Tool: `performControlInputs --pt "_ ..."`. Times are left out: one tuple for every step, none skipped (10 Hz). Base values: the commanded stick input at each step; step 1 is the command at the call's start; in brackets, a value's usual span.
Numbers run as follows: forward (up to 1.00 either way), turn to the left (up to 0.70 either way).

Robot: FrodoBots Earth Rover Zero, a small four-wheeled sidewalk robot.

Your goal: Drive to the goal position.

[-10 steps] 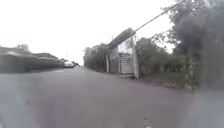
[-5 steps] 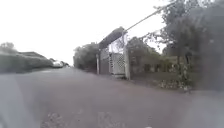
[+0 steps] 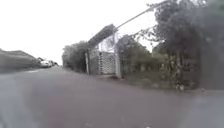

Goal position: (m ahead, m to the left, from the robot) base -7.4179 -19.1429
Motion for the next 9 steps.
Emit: performControlInputs --pt "0.7 -0.35" --pt "0.7 -0.35" --pt "0.7 -0.35" --pt "0.7 -0.35" --pt "0.7 -0.35" --pt "0.7 -0.35" --pt "0.7 -0.35" --pt "0.7 -0.35" --pt "0.19 -0.41"
